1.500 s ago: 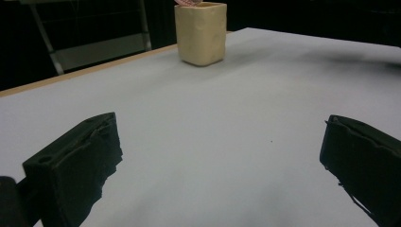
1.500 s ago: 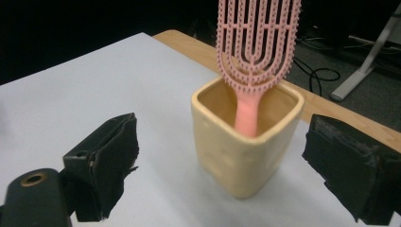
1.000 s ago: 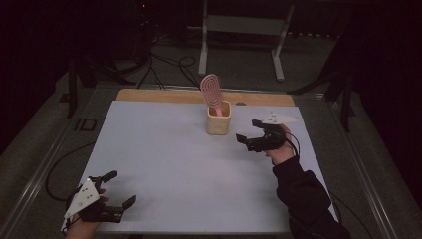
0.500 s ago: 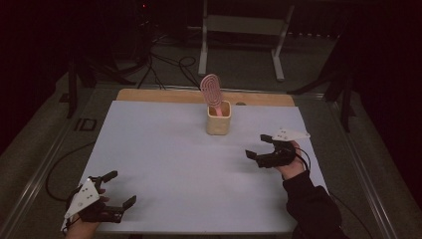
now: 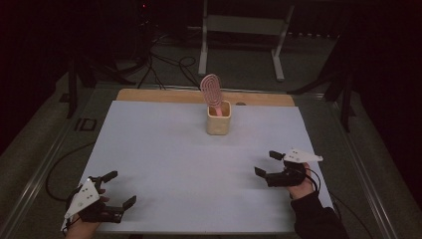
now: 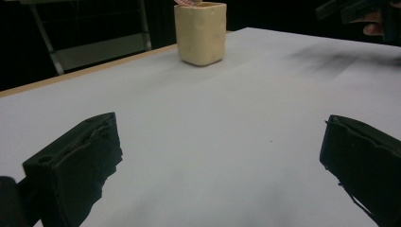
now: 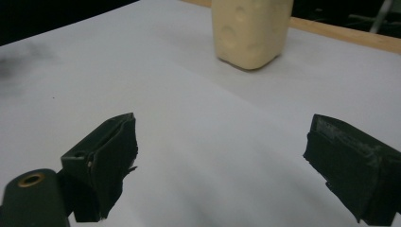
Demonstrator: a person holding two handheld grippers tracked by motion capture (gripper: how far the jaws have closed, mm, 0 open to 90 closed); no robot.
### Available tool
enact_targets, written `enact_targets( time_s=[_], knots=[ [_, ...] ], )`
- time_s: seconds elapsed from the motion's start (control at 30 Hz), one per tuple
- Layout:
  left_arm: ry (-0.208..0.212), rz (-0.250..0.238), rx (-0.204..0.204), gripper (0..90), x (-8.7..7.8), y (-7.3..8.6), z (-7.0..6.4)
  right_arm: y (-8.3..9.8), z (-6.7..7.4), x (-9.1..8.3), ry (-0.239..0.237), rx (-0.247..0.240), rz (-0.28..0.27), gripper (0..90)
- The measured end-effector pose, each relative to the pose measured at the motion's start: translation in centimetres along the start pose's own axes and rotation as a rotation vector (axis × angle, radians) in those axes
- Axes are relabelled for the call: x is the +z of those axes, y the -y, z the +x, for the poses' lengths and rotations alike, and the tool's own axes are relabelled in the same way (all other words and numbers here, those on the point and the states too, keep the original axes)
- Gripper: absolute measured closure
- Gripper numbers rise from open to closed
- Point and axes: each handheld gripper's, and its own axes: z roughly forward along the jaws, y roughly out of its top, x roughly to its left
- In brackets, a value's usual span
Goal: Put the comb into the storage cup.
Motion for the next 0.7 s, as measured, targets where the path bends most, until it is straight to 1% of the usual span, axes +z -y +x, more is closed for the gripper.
enact_targets(
  time_s=[0.03,0.07,0.2,0.23,0.33,0.53,0.7],
  knots=[
    [0.001,0.000,-0.001,0.0,0.0,0.0,0.0,0.3,0.0,-0.3,0.010,-0.007,-0.008,9.7],
    [0.000,-0.001,-0.002,0.0,0.0,0.0,0.0,0.6,0.1,-0.5,0.013,-0.002,-0.005,9.7],
    [0.001,0.002,-0.002,0.0,0.0,0.0,0.0,1.6,0.2,-1.2,0.040,-0.010,0.025,9.7],
    [0.002,0.001,-0.001,0.0,0.0,0.0,0.0,1.9,0.2,-1.4,0.042,-0.003,0.031,9.7],
    [0.000,0.003,-0.004,0.0,0.1,0.0,0.0,2.6,0.1,-1.8,0.029,0.011,0.027,9.7],
    [-0.001,0.004,0.000,0.0,0.1,0.0,-0.1,3.7,0.4,-2.9,0.028,0.027,0.022,9.7],
    [0.001,0.005,-0.002,0.0,0.1,0.0,-0.1,4.2,0.5,-3.2,0.033,0.002,0.005,9.8]
  ],
)
